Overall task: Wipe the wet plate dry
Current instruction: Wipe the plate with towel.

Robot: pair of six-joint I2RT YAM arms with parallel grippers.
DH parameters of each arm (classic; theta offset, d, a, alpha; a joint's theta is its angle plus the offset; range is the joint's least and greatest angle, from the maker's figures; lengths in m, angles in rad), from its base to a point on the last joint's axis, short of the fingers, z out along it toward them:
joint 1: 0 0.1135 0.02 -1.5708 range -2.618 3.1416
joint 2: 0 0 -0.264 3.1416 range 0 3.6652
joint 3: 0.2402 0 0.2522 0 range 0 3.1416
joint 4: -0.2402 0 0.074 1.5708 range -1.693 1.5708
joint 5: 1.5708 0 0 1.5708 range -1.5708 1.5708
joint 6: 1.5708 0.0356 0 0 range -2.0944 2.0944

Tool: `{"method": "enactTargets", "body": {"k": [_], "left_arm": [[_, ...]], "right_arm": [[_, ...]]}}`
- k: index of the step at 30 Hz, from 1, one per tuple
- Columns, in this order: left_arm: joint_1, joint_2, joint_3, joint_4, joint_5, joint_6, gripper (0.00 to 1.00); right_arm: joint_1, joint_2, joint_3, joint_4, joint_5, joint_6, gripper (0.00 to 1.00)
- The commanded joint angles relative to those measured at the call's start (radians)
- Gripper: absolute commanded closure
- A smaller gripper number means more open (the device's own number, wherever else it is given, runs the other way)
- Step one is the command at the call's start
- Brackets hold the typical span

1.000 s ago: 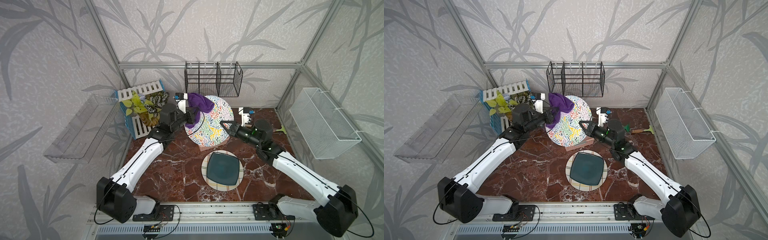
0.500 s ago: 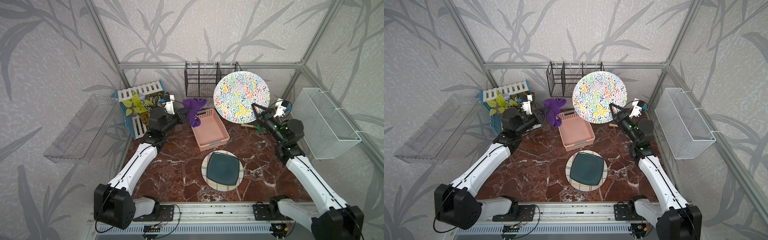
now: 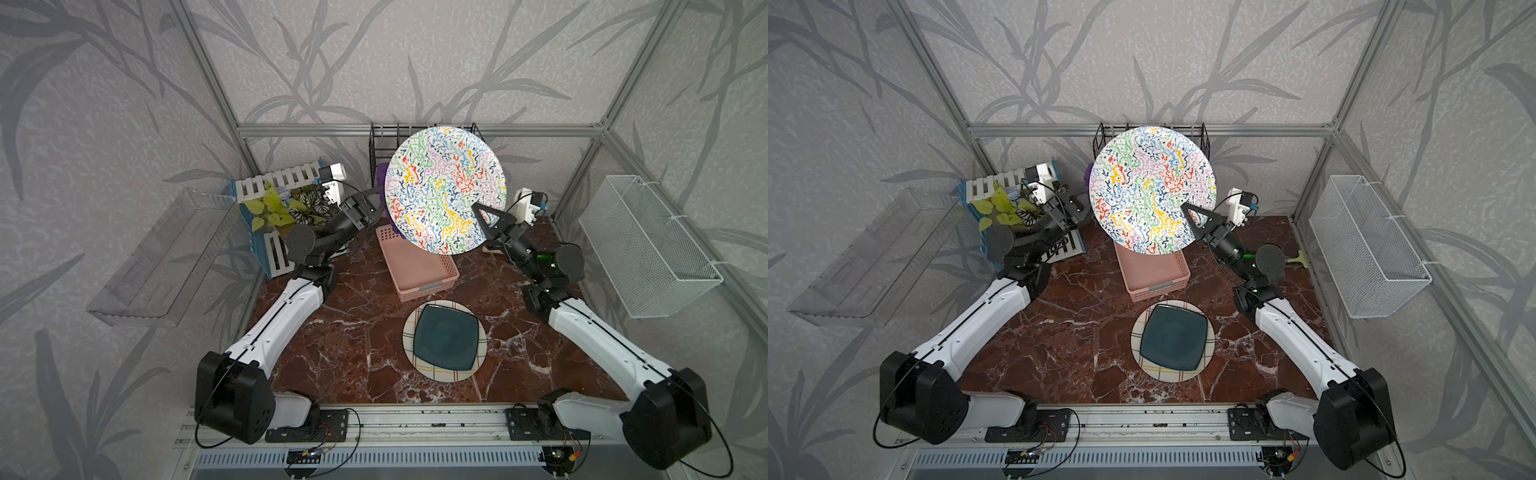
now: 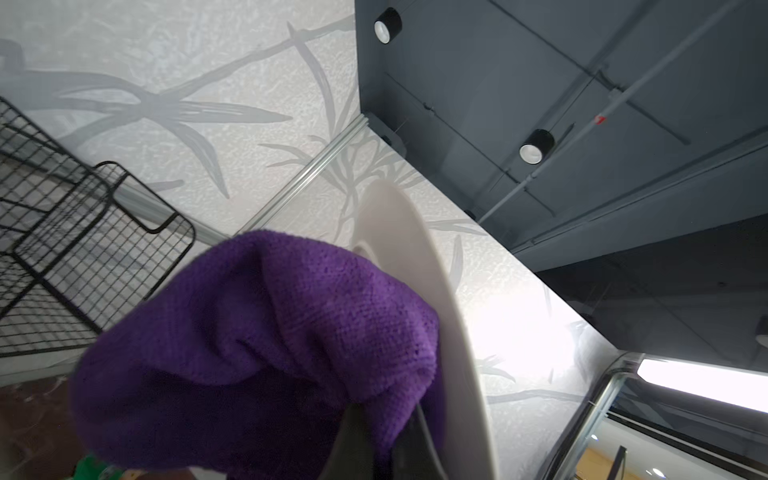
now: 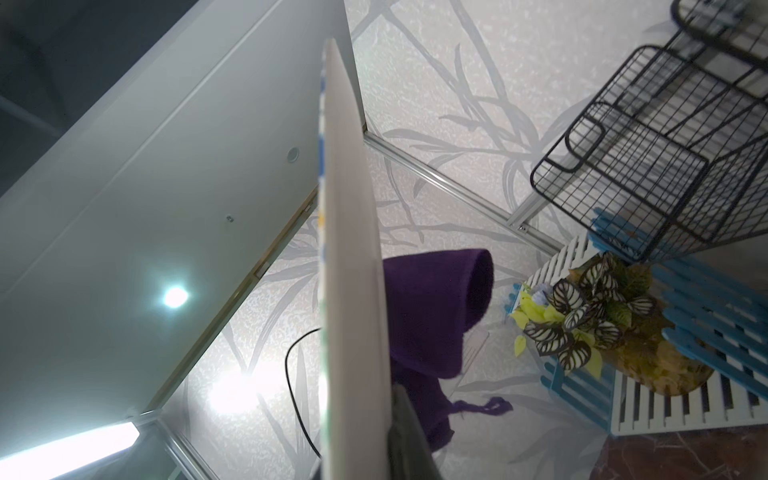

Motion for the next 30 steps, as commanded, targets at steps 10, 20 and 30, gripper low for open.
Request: {"method": "enactTargets", "body": {"k": [10,20,30], "left_arm": [[-0.253,0.049,-0.02,0.333,-0.157,-0.197,1.0],[-0.167,0.152,0.241,0.333,-0.183,-0.237,1.0],[-0.275,0.274,0.236,0.483,-0.18,-0.355,1.0]], "right_arm": [[-0.036,0.181,0.277,0.125,0.091,0.051,1.0],[-0.004,0.045,0.111,0.05,-0.054,-0.053,1.0],[0.053,0.037,0.194,-0.084,-0.054,-0.165,1.0]]}}
